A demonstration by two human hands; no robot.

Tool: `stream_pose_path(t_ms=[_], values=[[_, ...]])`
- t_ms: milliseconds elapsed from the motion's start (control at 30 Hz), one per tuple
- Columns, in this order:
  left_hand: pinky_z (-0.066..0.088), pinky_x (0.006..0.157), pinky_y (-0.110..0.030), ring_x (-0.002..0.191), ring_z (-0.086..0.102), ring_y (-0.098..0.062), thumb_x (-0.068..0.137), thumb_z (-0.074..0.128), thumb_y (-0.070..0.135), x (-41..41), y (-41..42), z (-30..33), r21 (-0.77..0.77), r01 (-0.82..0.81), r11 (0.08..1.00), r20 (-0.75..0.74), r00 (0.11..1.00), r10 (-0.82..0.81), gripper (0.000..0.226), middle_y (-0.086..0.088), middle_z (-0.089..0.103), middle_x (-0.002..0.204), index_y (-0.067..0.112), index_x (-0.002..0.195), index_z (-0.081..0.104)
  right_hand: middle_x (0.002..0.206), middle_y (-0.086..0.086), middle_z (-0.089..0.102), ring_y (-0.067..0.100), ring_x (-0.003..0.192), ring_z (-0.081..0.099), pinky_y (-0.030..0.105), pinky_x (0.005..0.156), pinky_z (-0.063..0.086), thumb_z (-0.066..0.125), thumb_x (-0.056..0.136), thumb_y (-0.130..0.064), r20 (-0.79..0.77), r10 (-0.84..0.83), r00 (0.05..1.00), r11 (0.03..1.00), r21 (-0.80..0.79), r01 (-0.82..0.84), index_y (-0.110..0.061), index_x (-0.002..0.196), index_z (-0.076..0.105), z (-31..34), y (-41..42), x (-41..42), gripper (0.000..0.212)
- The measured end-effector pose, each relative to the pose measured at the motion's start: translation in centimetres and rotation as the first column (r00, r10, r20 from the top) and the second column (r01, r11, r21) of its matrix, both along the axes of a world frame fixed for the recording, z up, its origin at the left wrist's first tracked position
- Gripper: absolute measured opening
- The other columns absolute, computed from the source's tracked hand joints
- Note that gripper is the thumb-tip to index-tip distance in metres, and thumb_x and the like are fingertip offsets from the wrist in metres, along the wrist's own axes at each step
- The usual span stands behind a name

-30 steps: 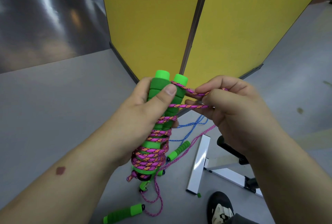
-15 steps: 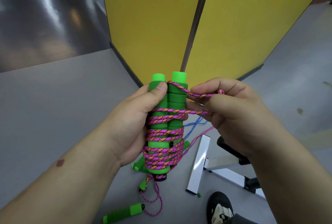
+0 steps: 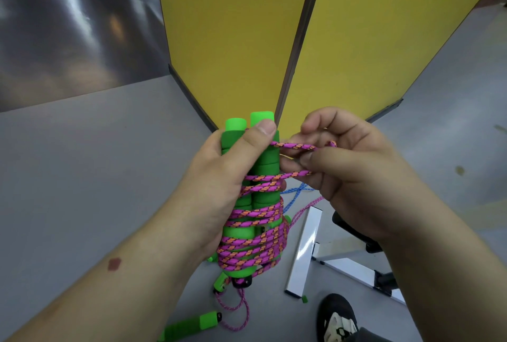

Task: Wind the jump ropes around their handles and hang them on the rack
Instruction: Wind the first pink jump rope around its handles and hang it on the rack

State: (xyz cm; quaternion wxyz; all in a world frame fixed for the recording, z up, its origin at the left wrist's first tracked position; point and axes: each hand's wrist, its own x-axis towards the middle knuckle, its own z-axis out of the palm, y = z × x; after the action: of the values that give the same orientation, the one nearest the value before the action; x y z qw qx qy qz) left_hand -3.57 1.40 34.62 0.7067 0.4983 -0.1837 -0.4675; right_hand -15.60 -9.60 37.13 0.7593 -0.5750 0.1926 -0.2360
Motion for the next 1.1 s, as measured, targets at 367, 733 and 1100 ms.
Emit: stream_pose_path(t_ms=[367, 733, 1100], values=[[0.057, 0.052, -0.027, 0.057, 0.070, -0.021, 0.071, 0.074, 0.039, -0.4, 0.1, 0.2, -0.052, 0.052, 0.997, -0.149, 0.987, -0.059, 0.046, -0.014, 0.075, 0.074, 0.003, 0.099, 0.070, 0.066, 0.014, 0.057, 0.022, 0.060, 0.066, 0.037, 0.074, 0.061, 0.031, 0.076, 0.030, 0.055, 0.048, 0.997, 0.952, 0.300, -0.063, -0.008, 0.089, 0.048, 0.7, 0.1, -0.1, 0.044], [0.052, 0.058, -0.035, 0.063, 0.062, -0.017, 0.071, 0.078, 0.048, 0.6, -0.1, -1.3, -0.051, -0.185, 0.981, 0.323, 0.927, 0.191, 0.027, 0.007, 0.060, 0.067, 0.027, 0.083, 0.065, 0.069, 0.004, 0.067, 0.009, 0.054, 0.053, 0.015, 0.049, 0.038, 0.058, 0.084, 0.002, -0.307, -0.337, 0.890, 0.764, -0.642, 0.068, -0.022, 0.078, 0.073, 0.6, 0.2, -0.6, 0.029], [0.058, 0.063, -0.057, 0.070, 0.069, -0.041, 0.072, 0.078, 0.050, 1.5, -0.1, -1.2, -0.057, -0.243, 0.968, 0.295, 0.923, 0.249, 0.031, -0.011, 0.062, 0.077, 0.026, 0.087, 0.063, 0.055, -0.010, 0.056, 0.012, 0.054, 0.045, 0.026, 0.053, 0.040, 0.063, 0.077, -0.016, -0.528, -0.067, 0.847, 0.879, -0.432, -0.201, -0.022, 0.071, 0.075, 1.5, -0.2, -0.9, 0.015]])
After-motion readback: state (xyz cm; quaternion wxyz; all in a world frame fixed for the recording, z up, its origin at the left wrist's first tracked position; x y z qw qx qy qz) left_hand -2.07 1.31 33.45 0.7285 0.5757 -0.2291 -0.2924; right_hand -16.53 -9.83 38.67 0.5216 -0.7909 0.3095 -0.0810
